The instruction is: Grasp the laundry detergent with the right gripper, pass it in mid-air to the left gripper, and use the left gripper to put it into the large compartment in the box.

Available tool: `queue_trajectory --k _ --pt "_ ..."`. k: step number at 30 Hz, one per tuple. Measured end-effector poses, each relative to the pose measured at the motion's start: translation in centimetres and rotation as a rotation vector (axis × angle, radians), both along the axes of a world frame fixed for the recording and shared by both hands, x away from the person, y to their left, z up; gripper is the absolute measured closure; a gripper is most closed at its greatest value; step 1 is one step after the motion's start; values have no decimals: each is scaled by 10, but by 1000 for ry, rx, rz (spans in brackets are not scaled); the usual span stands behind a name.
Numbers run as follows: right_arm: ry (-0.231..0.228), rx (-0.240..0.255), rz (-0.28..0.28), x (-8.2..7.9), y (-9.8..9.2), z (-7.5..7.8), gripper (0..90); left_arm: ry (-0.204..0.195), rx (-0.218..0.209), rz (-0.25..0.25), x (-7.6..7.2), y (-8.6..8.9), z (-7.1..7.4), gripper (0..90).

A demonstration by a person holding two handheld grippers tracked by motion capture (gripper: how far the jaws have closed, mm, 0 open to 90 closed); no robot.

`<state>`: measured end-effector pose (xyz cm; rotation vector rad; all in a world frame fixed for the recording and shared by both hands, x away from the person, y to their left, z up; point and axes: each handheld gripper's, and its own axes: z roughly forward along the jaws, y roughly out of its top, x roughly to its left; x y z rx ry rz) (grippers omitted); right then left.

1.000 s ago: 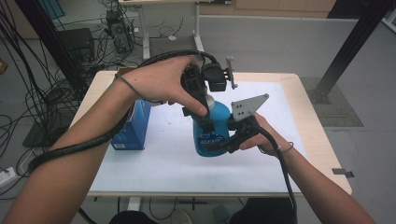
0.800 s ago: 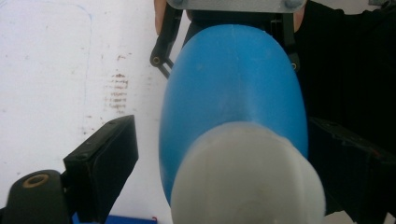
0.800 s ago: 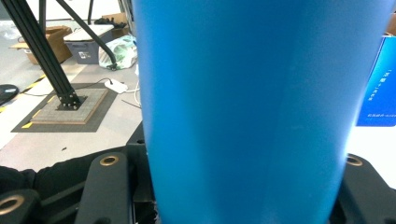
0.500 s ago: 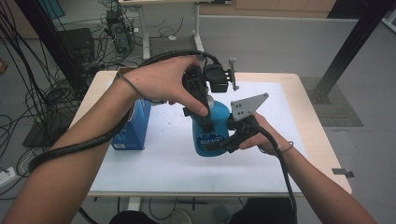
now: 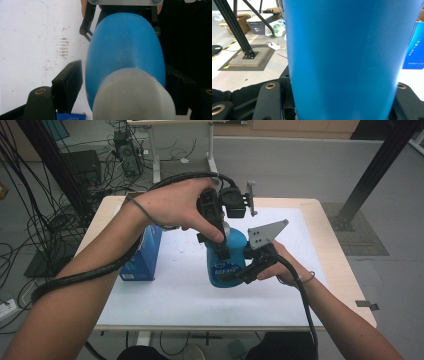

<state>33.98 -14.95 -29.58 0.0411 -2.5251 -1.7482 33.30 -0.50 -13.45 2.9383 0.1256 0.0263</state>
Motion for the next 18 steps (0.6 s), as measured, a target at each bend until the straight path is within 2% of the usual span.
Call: queue_trajectory --k 6,7,18 --pt "1 2 -4 1 -2 0 420 10 -5 -5 1 -1 0 332" --pt "7 3 -6 1 -2 0 421 13 -9 -5 1 -1 1 365" --pt "5 5 -4 2 -3 -1 421 22 25 17 1 -7 1 373"
